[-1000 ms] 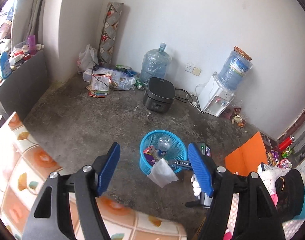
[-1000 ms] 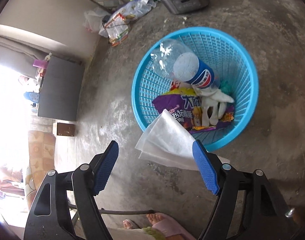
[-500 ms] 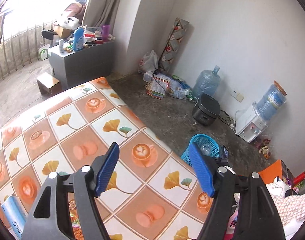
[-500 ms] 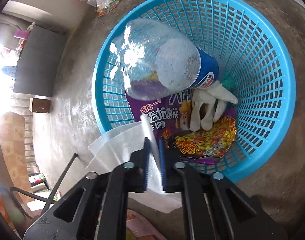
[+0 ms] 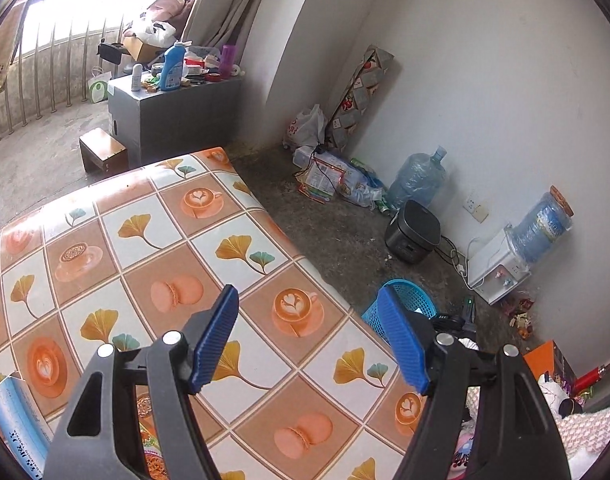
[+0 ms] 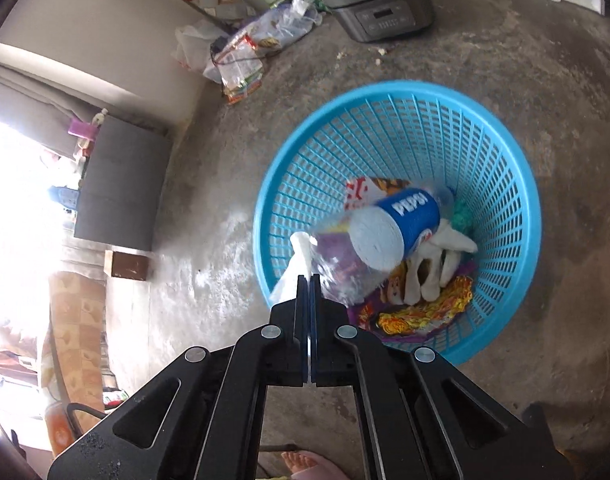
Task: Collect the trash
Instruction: 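Open the left tool over the basket while the right tool drops the Pepsi bottle, then move both tools back over the table toward the blue box and snack packet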
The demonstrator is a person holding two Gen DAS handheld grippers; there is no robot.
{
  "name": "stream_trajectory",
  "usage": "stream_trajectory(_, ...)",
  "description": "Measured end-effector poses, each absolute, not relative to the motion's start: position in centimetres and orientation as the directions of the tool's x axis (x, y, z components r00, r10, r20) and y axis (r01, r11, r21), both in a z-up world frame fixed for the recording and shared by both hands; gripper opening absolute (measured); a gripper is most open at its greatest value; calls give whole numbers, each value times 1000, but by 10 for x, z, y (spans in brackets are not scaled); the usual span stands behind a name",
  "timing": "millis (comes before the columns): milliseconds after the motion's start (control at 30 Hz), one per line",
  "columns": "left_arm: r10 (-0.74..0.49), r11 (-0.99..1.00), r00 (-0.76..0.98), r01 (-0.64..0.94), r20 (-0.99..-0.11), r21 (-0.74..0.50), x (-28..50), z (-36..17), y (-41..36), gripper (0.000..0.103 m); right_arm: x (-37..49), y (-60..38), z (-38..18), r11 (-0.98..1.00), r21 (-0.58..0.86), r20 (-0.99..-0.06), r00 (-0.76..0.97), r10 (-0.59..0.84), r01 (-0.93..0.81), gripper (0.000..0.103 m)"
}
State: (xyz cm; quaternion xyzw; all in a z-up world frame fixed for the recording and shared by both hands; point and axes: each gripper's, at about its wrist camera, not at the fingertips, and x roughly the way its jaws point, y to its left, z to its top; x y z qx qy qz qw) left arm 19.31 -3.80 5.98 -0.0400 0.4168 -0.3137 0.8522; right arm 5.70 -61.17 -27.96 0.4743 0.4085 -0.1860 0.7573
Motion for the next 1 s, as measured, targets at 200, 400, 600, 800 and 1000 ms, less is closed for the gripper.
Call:
stream_trajectory(200,-559,812,475,481,-680,-332,197,58,-30,70,67,-641,-217,534,504,-770,633,-77,678,0)
stream_trajectory(400,-544,827,502,457,-672,-328,201,54,-23,70,93,-652,-213,578,330,-814,535,-225,746,0)
stream_trajectory(600,-543,832,507,433,-670,-347,205,49,-17,70,92,-653,-248,495,273,-864,437,-252,825,46)
stream_trajectory(800,-544,831,523,445,-657,-334,201,52,-13,70,75,-643,-241,472,283,-864,436,-253,835,46)
stream_trajectory(1000,-557,823,544,464,-627,-328,191,56,-7,70,52,-631,-210,483,327,-842,483,-242,812,52)
